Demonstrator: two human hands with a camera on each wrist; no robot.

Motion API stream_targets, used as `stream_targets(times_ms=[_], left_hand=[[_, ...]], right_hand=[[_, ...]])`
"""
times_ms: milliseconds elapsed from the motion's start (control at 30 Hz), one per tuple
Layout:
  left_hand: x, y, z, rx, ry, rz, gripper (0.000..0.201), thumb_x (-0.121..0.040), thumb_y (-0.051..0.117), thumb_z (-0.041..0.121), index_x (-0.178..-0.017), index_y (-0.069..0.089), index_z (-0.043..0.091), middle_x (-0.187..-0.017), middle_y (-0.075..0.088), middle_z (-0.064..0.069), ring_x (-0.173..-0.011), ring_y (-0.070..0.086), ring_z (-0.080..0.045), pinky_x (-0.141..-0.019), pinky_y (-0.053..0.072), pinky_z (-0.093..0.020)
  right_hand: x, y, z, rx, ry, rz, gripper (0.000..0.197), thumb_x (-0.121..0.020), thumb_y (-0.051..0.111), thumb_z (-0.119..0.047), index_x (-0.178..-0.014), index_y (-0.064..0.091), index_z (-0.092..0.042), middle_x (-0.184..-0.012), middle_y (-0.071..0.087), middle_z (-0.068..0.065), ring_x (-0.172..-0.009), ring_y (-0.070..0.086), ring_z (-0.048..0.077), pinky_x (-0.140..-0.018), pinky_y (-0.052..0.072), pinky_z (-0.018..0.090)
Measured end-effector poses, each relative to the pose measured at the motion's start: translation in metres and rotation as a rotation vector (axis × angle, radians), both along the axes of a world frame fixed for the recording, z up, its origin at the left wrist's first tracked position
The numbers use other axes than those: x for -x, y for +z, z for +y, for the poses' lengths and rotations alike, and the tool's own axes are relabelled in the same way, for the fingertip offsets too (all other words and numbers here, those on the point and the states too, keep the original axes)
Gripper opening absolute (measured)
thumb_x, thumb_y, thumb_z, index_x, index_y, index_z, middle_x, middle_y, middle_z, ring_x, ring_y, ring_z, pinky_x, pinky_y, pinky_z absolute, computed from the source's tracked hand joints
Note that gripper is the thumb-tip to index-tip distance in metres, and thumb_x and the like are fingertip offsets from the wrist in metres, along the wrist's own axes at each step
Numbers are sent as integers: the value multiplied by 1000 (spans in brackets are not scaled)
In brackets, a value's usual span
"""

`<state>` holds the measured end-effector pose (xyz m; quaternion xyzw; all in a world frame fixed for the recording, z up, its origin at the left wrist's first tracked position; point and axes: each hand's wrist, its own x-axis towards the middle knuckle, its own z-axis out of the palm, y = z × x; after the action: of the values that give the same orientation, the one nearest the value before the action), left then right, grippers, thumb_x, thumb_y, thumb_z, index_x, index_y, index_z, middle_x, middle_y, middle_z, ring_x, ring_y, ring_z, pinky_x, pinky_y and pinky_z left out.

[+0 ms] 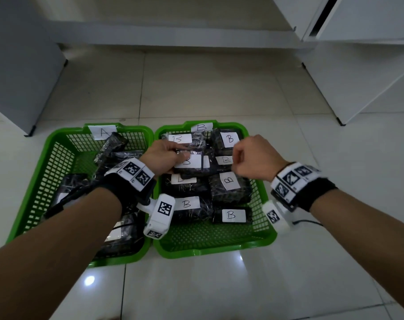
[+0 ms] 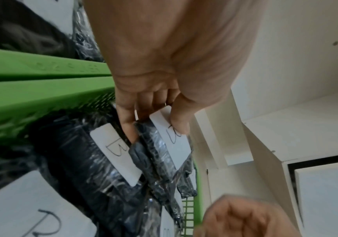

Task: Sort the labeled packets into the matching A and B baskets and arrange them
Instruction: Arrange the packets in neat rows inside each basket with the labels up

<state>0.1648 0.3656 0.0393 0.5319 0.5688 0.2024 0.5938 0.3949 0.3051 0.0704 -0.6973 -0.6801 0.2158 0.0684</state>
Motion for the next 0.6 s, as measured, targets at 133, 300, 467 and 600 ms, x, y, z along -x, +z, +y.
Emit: stream_targets(times_ms=[133,300,467,600], left_hand=[[7,-16,4,39,4,53,9,-81,78,22,-89,74,20,-97,73,-10,-100,69,-27,-93,56,-49],[7,-19,8,71,5,59,13,-86,76,16,-97,74,10,-100,73,-14,-107,67,-31,-99,53,-45],[7,-14,6,88,11,21,10,-89,72,12,-98,73,9,-93,72,-10,-106,68,-30,-98,54,-44],[7,-10,2,115,52,-55,10,-91,67,7,-101,70,6,-105,72,-13,-99,68,-24,-86,58,-33]], right_hand=[[18,-6,-31,426,292,-216,18,-78,87,-24,-76,74,-11,-64,66,-2,-38,57,0,-40,44,13],[37,-33,-42,442,489,-451,38,-79,85,-33,-78,54,-10,-83,55,2,-85,61,21,-70,50,30],[38,-39,-42,389,539,-450,31,-80,82,-20,-98,66,-2,-101,64,11,-93,65,26,-75,54,33],[36,-34,-45,354,574,-483,31,-79,82,-22,-70,54,-12,-70,46,-1,-77,56,22,-70,48,30]])
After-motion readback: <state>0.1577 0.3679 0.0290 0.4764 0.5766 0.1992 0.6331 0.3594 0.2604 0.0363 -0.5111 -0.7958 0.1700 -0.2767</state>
